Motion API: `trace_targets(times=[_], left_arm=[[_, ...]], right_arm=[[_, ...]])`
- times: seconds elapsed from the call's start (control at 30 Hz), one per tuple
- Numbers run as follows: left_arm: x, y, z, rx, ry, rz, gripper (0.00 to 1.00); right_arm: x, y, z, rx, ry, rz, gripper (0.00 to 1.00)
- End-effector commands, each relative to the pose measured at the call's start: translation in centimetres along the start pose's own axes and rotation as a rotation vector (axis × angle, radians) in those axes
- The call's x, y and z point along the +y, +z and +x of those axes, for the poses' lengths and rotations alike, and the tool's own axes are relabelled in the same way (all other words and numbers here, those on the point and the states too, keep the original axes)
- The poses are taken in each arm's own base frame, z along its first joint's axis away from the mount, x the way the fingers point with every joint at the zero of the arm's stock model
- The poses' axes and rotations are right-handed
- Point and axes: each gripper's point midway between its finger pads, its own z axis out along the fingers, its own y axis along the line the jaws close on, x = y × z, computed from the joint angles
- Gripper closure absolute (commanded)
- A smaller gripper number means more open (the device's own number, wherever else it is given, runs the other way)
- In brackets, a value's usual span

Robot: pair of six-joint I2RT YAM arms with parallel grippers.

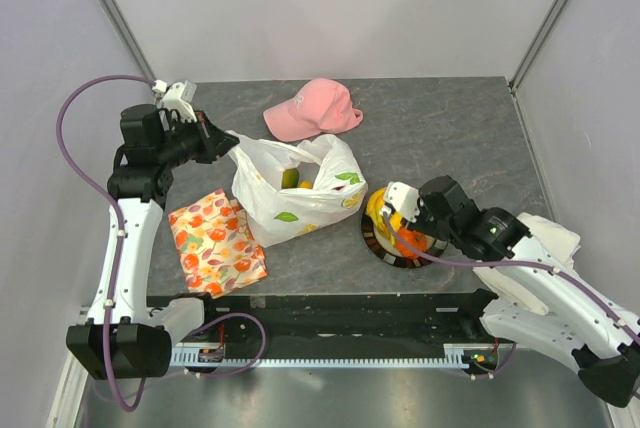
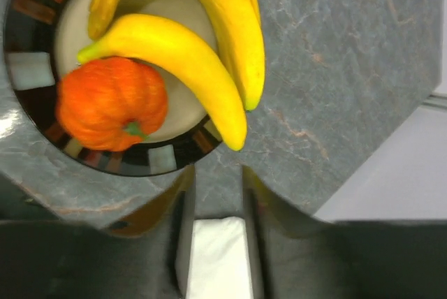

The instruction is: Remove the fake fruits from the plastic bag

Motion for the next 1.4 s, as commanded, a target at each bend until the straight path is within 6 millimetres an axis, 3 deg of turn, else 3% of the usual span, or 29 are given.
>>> trace_targets(times=[0.0,0.1,0.43,0.63,0.73,0.87,1.03,1.3,1.37], left_arm=[[-0.2,-0.3,-1.4,-0.038,0.064,-0.003,0.98],[-0.2,0.0,-1.5,-0.034,0.059,0.003,0.98],[0.0,0.3,-1.2,-0.027,0.054,0.007,0.98],[0.1,0.3,-0.6,-0.018,0.050,0.007,0.98],[0.2,0.3,-0.3,-0.016,0.051,0.005,0.98],[0.5,0.2,0.2,-0.011,0.050,-0.004,0.98],[0.6,0.3,0.6,-0.008,0.042,-0.006,0.99],[0.6,0.5,0.3,-0.008,0.045,-0.003,0.98],[0.6,0.5,0.4,-0.006,0.042,-0.004,0.99]], right_arm=[[1.6,-1.5,-3.5,-0.062,0.216,-0.157,0.45],[4.5,-1.2,-3.1,0.017,0.323,-0.302,0.38],[4.9,0.7,-0.6,0.149,0.310,-0.290,0.39],[6.9,1.9,0.1,0.210,0.300,-0.379,0.40],[8.2,2.0,0.3,0.226,0.276,-0.453,0.35],[8.2,2.8,1.0,0.271,0.251,-0.444,0.33],[6.0,4.2,0.8,0.292,0.212,-0.345,0.32],[6.4,6.9,0.9,0.364,0.165,-0.371,0.39],[6.5,7.3,2.1,0.405,0.151,-0.349,0.41]])
